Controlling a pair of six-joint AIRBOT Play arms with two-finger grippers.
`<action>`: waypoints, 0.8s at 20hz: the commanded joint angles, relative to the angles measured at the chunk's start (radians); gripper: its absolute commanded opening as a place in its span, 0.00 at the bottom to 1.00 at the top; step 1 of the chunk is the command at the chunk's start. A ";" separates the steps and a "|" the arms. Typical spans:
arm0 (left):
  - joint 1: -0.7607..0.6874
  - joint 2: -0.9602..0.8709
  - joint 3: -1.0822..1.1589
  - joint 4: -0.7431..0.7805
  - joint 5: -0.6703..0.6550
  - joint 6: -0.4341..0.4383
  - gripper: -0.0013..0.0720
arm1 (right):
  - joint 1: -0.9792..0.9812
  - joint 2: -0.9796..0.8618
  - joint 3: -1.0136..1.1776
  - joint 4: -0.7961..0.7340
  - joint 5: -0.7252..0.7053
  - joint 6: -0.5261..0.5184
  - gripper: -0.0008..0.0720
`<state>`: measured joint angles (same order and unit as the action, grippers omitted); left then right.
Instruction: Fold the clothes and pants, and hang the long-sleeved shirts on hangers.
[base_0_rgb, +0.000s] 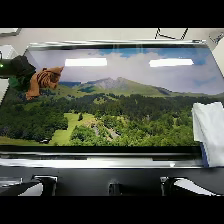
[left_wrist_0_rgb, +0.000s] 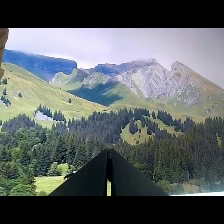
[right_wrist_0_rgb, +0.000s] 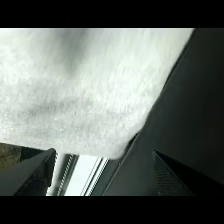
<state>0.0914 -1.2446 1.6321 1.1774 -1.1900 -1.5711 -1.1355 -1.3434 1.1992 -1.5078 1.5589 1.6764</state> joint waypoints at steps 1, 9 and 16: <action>0.001 0.001 0.004 -0.052 0.017 0.001 0.05 | 0.001 0.019 0.069 0.042 -0.056 -0.058 0.95; -0.214 -0.114 0.180 0.500 0.167 -0.168 0.05 | 0.444 0.045 0.620 0.410 -0.394 -0.132 0.93; -0.230 -0.206 -0.119 0.325 -0.332 -0.088 0.99 | 0.951 -0.026 0.314 0.269 0.038 -0.058 0.93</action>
<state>-0.1268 -1.4643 1.6611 1.5509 -1.4269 -1.6817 -0.3462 -1.3651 1.6455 -1.2011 1.4895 1.6016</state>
